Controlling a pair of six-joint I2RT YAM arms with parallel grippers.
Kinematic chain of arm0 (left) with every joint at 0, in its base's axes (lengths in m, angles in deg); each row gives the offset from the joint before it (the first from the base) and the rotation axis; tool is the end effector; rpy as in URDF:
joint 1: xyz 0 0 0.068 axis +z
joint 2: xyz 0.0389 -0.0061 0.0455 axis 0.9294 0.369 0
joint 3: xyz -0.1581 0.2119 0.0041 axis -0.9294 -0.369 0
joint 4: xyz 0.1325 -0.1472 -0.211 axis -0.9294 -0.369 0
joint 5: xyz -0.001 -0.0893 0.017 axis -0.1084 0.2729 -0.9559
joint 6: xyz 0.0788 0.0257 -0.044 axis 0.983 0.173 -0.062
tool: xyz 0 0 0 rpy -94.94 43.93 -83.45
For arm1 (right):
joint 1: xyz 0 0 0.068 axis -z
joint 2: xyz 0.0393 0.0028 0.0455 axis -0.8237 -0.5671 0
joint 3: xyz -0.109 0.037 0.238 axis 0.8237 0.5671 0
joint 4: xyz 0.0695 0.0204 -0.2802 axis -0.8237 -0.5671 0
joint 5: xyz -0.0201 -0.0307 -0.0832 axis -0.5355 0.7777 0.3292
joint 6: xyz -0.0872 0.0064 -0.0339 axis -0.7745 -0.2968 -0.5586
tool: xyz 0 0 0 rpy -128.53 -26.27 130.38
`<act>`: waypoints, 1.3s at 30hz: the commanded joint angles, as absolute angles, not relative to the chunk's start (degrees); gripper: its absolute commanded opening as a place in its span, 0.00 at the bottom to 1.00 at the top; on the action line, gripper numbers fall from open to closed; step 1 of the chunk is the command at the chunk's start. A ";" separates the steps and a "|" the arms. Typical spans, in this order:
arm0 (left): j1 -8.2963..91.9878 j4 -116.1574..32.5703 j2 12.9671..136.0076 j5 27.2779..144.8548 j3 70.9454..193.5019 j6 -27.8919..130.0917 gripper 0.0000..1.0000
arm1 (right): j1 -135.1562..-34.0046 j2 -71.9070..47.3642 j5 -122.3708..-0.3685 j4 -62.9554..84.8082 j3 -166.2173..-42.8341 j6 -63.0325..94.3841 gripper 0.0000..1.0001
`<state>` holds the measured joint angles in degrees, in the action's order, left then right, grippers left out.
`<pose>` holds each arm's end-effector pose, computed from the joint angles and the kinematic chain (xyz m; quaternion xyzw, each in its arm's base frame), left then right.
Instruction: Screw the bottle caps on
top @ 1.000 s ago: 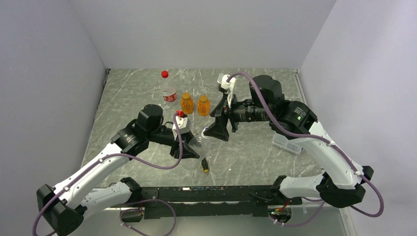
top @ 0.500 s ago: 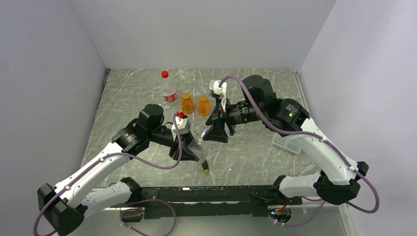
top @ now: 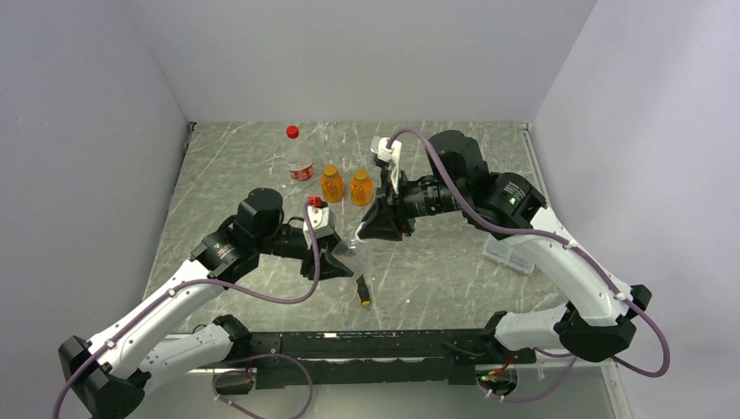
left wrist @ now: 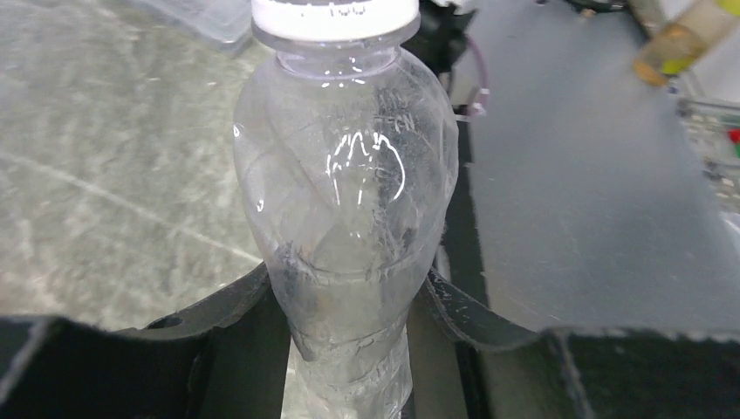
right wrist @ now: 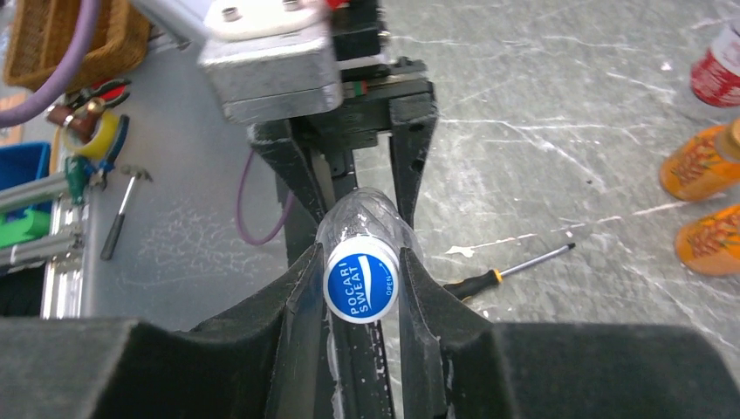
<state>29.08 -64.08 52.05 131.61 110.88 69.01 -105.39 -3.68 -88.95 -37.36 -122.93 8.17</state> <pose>0.1563 -0.2158 0.3199 0.5193 0.5852 -0.5012 0.3697 0.1581 0.2638 0.4479 -0.4904 0.6687 0.4414 0.3429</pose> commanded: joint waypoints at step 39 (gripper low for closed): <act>29.94 -66.66 56.12 132.05 115.51 71.15 0.00 | -92.72 6.96 -94.73 -26.06 -113.56 11.85 0.96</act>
<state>29.60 -66.53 54.98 113.03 112.08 70.56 -92.82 5.87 -80.16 -28.95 -116.13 20.30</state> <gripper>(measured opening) 0.479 0.985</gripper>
